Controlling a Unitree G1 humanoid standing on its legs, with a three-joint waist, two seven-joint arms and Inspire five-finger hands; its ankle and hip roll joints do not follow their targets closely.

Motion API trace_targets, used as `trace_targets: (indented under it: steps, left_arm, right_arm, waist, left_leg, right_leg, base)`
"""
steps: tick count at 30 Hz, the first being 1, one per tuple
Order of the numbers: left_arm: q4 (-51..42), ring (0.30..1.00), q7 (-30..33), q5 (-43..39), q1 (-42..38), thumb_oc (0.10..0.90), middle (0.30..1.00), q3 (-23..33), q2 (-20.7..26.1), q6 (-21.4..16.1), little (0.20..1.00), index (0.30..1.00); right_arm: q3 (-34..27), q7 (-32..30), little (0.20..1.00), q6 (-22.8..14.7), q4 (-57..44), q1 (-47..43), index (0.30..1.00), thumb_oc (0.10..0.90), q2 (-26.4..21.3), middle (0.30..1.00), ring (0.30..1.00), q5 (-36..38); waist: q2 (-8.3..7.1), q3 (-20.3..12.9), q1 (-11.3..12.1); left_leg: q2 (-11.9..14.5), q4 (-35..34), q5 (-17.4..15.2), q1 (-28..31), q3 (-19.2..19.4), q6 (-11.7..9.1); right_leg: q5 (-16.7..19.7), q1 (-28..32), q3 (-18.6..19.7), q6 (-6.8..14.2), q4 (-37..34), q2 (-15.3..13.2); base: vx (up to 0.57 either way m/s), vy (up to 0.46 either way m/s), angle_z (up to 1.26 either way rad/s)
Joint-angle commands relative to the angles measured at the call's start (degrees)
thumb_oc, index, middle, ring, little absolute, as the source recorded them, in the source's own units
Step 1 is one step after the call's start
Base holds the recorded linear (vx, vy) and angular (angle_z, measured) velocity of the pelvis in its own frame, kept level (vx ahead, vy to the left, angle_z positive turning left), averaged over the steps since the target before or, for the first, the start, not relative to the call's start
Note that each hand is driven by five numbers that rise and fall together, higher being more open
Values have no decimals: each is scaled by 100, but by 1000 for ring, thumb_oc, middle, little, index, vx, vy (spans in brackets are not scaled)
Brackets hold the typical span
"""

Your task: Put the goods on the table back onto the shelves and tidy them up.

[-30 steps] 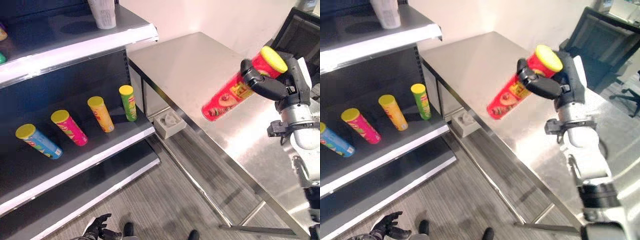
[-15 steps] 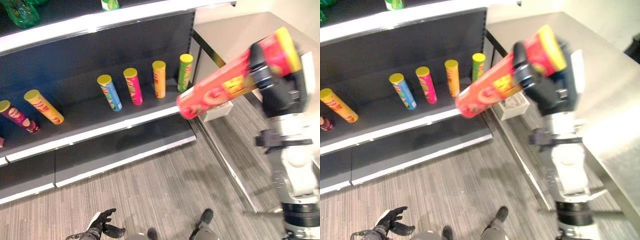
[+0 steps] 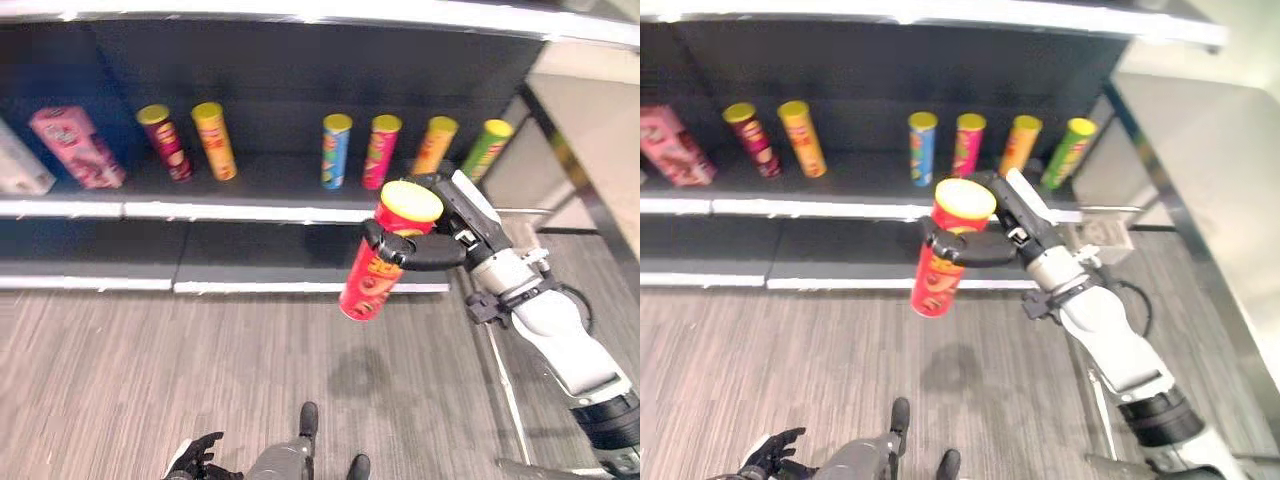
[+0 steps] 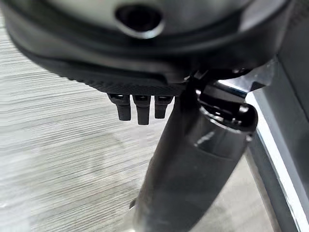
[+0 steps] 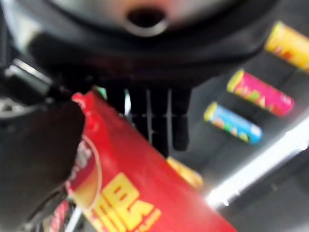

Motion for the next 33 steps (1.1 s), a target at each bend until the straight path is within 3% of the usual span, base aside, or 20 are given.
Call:
trace_targets:
  steps: [1,3,5,12,17,20,22,27,28,29,33]
  left_arm:
    - [-51,900,150,-5,83,800,900,-125,198,-178,900,900]
    - [-2,900,132,121,120,800,900,-175,230,-140,900,900]
    - [-18,900,124,259,136,800,900,-234,285,-132,900,900]
    - [60,900,256,283,162,800,900,-48,430,-143,900,900]
    - [44,900,268,246,173,800,900,26,479,-114,900,900]
    - [-96,900,276,191,161,800,900,51,544,-110,900,900]
    - [-96,900,279,130,116,800,900,15,528,-126,900,900]
    - [-150,900,298,18,-3,800,900,-57,485,-139,900,900]
    - [-192,900,271,-32,-54,800,900,-95,466,-140,900,900]
    - [-215,900,263,-30,-143,800,900,-219,456,-138,900,900]
    - [-246,900,309,-197,-80,800,900,-266,292,-121,900,900]
  right_arm:
    - [-450,-384,300,-480,-455,-766,300,400,78,300,300,-241]
    - [-589,-464,300,-441,-452,-633,300,400,188,300,300,-385]
    - [-678,-533,300,-377,-518,-566,300,400,292,300,300,-584]
    - [-600,-659,300,-306,-606,-730,300,400,571,300,300,-945]
    - [-530,-652,300,-280,-578,-762,300,400,589,300,300,-1060]
    - [-478,-627,300,-279,-561,-762,300,400,563,300,300,-1083]
    - [-400,-620,300,-278,-527,-898,300,400,546,300,300,-1002]
    - [-212,-654,300,-324,-392,-1234,300,400,458,300,300,-860]
    - [-195,-690,300,-319,-355,-1298,300,400,365,300,300,-883]
    - [-279,-737,300,-325,-332,-1309,300,400,254,300,300,-851]
    - [-233,-711,300,-336,-316,-1359,300,400,88,300,300,-735]
  waist:
    - [342,-375,13]
    - [523,-568,-67]
    - [630,-676,-90]
    - [632,-648,15]
    - [678,-508,6]
    - [652,-414,-58]
    - [637,-367,-81]
    - [574,-169,-190]
    - [514,-66,-274]
    - [362,-63,-276]
    - [398,-177,-346]
  left_leg:
    - [823,-961,418,867,-875,-297]
    - [953,-1734,621,1121,-689,-339]
    - [704,-1779,581,1204,-690,-312]
    - [80,-1791,223,1481,-566,99]
    - [-54,-1791,50,1735,-502,262]
    - [-60,-1791,-12,1819,-545,294]
    - [-48,-1791,-46,1836,-598,267]
    - [28,-1791,-136,1932,-795,194]
    - [79,-1791,-187,2005,-937,134]
    - [94,-1791,-189,2009,-1239,51]
    - [434,-1791,-115,1886,-1606,-117]
  right_leg:
    - [-143,90,-39,867,37,-117]
    - [-175,111,-198,957,37,-193]
    - [-71,147,-307,1031,87,-482]
    - [99,-83,-98,1229,752,-1225]
    - [76,-326,3,1164,1695,-1469]
    - [204,-654,364,1126,1955,-1322]
    - [233,-787,505,1124,1543,-1138]
    - [711,-1316,966,1297,522,-777]
    - [896,-1583,1235,1373,221,-633]
    - [940,-1410,1228,1331,84,-593]
    - [831,-1229,898,1216,96,-457]
  base:
    - [104,214,18]
    - [190,378,24]
    - [216,423,26]
    - [108,253,6]
    - [60,165,-17]
    - [51,39,-14]
    - [83,-76,-21]
    - [124,-136,1]
    - [279,-361,49]
    - [318,-467,62]
    - [194,-319,74]
